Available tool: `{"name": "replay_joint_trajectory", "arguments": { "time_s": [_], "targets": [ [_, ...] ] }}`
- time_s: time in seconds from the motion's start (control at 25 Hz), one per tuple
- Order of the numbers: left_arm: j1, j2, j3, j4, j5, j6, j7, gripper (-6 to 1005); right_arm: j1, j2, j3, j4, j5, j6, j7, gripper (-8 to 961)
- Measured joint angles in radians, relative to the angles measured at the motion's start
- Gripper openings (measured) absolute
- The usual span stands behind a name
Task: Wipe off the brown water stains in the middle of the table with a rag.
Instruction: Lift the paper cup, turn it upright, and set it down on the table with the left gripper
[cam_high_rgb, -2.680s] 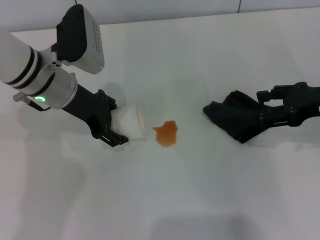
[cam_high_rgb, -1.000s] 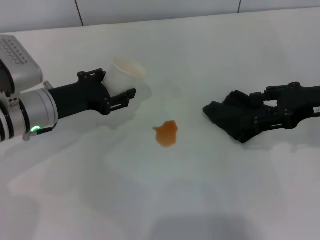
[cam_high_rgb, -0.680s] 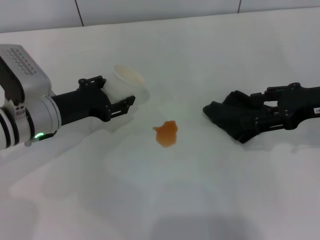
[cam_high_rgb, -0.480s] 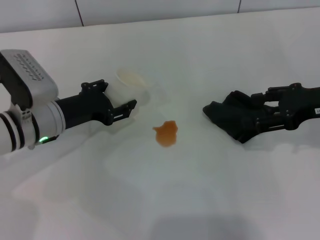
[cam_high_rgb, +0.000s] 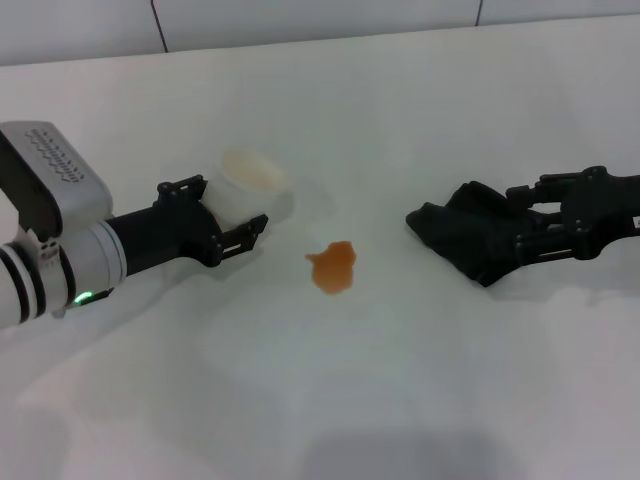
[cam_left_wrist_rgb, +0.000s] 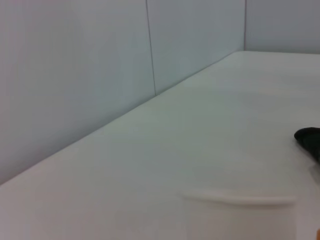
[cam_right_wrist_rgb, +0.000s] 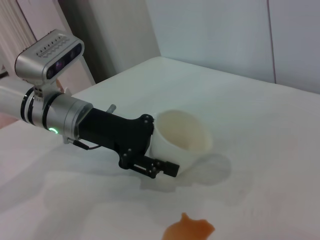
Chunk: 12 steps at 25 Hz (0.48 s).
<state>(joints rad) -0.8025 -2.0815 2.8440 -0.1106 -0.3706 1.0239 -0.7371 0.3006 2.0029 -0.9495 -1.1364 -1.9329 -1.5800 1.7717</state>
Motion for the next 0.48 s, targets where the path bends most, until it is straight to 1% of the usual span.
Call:
{"name": "replay_joint_trajectory", "arguments": {
  "time_s": [0.28, 0.48],
  "targets": [
    [0.020, 0.000, -0.001, 0.006, -0.012, 0.007, 0.031, 667, -0.002, -0.002, 0.000, 0.005, 0.000, 0.002, 0.000, 806],
    [0.032, 0.000, -0.001, 0.013, -0.012, 0.009, 0.033, 697, -0.002, -0.003, 0.001, 0.006, 0.000, 0.001, 0.000, 806]
  ]
}}
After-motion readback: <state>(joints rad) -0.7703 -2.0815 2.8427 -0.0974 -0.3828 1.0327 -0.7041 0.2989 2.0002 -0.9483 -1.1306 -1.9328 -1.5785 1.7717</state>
